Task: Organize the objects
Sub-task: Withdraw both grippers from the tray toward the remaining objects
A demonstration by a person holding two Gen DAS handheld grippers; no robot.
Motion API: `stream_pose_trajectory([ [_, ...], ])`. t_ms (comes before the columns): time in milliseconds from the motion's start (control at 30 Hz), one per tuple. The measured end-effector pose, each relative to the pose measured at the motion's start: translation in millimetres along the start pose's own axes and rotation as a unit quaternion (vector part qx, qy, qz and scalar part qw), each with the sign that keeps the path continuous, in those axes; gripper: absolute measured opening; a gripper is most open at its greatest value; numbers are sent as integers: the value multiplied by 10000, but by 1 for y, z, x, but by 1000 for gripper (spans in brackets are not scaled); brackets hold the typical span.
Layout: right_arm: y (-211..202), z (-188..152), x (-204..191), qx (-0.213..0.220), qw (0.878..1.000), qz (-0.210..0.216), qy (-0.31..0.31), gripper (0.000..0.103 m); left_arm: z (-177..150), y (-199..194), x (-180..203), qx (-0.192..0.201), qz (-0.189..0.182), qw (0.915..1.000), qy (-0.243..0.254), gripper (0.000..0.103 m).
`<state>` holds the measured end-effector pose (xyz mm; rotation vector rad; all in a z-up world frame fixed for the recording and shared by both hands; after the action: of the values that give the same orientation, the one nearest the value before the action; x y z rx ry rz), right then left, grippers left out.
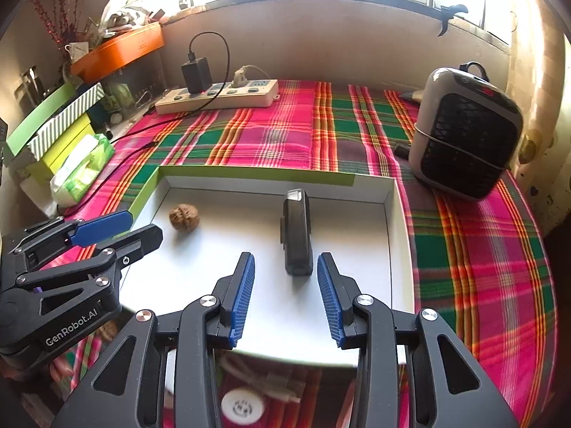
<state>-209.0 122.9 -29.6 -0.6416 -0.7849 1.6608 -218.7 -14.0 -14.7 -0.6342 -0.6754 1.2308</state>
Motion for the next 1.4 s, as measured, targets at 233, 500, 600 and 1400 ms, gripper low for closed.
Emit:
stream_pose_trajectory([
  [233,-20,-14,-3,105,9999,38,75,38,-16,-19,1,83,-38,9999,-59,37],
  [500,-35,-32,0,175,9996,61,207,38,-33,-38,0,180,-72,9997,-164,37],
  [600,-41,-39,2,207,9995,44,235,38,-40,-45,-2,228,-78,9995,-202,37],
  [1400,-68,-95,41,389,9972,-184,619,45,-95,-54,-24,209,-283,9973,-646,40],
])
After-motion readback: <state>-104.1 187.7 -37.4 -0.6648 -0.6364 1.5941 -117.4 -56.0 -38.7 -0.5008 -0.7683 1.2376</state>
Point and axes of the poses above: each gripper's, at about its wrist camera, not at the fingertips, and y roughly the way its jaws point, x to its right, z to its top, the point moved 8 cm from there along y, roughly the way its jaws point, and after that the axes turned 4 degrees about -z, right-handed, at the moved point
